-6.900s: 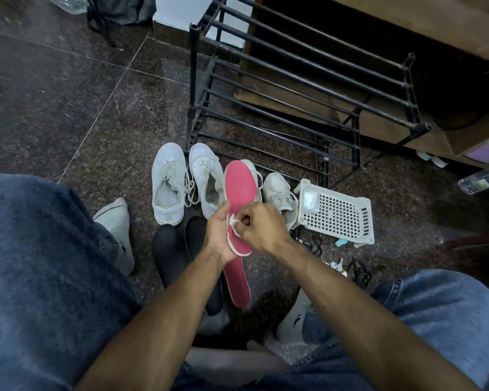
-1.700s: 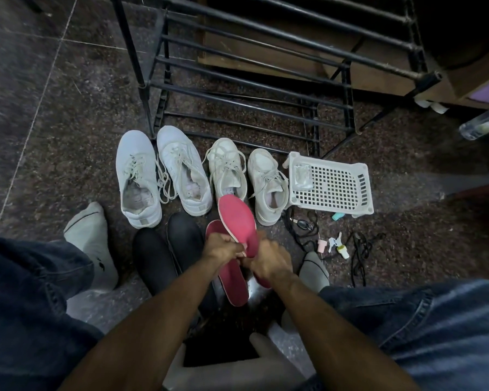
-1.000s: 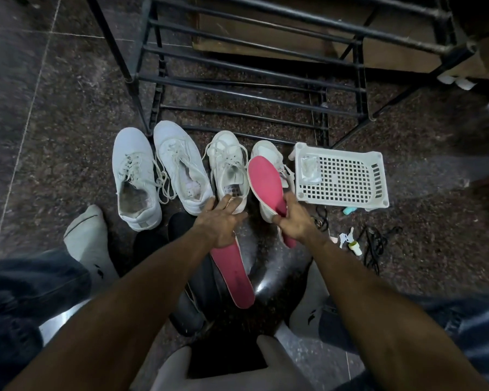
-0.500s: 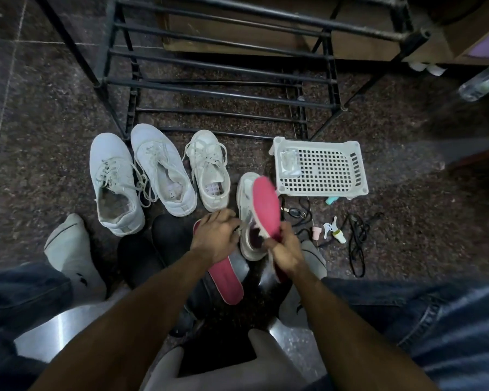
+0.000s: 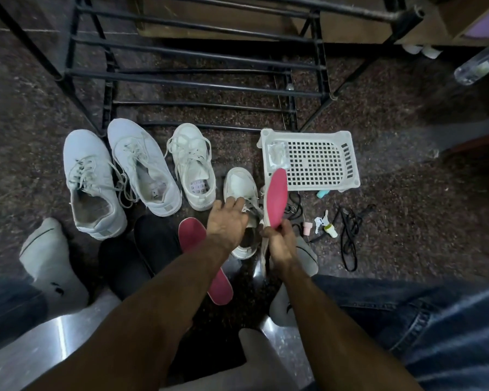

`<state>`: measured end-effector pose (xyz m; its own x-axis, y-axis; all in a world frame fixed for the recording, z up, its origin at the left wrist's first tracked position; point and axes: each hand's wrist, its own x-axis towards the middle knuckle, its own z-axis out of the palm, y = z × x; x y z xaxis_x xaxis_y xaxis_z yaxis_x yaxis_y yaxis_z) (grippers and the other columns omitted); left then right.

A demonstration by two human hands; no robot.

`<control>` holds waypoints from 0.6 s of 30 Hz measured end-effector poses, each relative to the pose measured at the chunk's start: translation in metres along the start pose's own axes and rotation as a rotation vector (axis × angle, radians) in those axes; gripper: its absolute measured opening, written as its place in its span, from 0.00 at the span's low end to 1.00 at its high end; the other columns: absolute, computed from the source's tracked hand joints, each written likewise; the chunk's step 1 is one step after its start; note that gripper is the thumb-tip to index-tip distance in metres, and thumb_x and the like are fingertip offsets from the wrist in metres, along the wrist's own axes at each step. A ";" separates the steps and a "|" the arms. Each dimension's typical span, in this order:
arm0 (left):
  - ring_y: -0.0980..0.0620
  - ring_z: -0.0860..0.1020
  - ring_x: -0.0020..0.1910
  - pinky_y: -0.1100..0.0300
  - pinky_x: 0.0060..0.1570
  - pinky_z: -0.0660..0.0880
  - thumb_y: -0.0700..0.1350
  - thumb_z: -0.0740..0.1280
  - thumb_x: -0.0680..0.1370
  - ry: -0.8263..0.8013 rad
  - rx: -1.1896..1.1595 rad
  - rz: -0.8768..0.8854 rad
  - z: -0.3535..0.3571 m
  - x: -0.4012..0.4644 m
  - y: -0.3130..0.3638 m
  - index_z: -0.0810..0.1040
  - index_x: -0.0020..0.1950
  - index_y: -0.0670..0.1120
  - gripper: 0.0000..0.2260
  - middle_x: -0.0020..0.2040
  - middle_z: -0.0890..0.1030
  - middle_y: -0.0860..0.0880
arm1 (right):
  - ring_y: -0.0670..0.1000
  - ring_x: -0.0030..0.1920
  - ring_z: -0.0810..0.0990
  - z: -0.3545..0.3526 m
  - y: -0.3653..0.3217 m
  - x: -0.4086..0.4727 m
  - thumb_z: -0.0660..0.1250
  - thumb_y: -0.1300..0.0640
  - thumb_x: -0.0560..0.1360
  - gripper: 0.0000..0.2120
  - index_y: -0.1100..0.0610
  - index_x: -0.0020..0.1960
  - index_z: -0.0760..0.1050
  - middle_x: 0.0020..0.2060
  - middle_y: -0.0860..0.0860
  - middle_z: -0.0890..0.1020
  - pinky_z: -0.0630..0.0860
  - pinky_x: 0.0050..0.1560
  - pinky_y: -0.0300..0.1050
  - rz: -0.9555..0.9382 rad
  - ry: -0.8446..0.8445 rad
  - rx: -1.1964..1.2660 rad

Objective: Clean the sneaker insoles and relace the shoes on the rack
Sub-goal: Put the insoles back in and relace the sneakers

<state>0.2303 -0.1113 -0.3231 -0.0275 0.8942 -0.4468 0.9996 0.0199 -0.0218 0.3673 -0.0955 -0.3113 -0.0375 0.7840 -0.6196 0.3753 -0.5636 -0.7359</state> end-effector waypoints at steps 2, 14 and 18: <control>0.45 0.63 0.68 0.47 0.62 0.63 0.45 0.62 0.78 0.006 0.045 0.055 -0.004 0.003 0.002 0.78 0.61 0.49 0.13 0.70 0.64 0.47 | 0.50 0.41 0.75 0.000 0.000 0.001 0.67 0.64 0.70 0.11 0.60 0.52 0.71 0.42 0.52 0.78 0.72 0.41 0.45 -0.003 -0.002 -0.034; 0.41 0.81 0.50 0.52 0.49 0.73 0.47 0.55 0.81 0.087 0.039 0.330 -0.012 0.019 -0.026 0.74 0.60 0.45 0.13 0.54 0.81 0.45 | 0.58 0.50 0.79 -0.003 -0.008 0.007 0.65 0.48 0.60 0.24 0.55 0.54 0.72 0.49 0.55 0.81 0.77 0.53 0.57 0.019 -0.078 -0.200; 0.39 0.80 0.52 0.51 0.46 0.77 0.49 0.59 0.79 -0.049 -0.213 0.190 -0.024 0.030 -0.031 0.79 0.59 0.49 0.13 0.55 0.81 0.43 | 0.63 0.47 0.81 -0.007 -0.009 0.016 0.66 0.55 0.57 0.21 0.57 0.50 0.75 0.46 0.60 0.83 0.78 0.52 0.63 0.080 -0.126 -0.181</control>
<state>0.1990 -0.0744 -0.3146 0.1650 0.8681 -0.4681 0.9664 -0.0475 0.2526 0.3694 -0.0758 -0.3129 -0.1124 0.6934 -0.7118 0.5409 -0.5582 -0.6292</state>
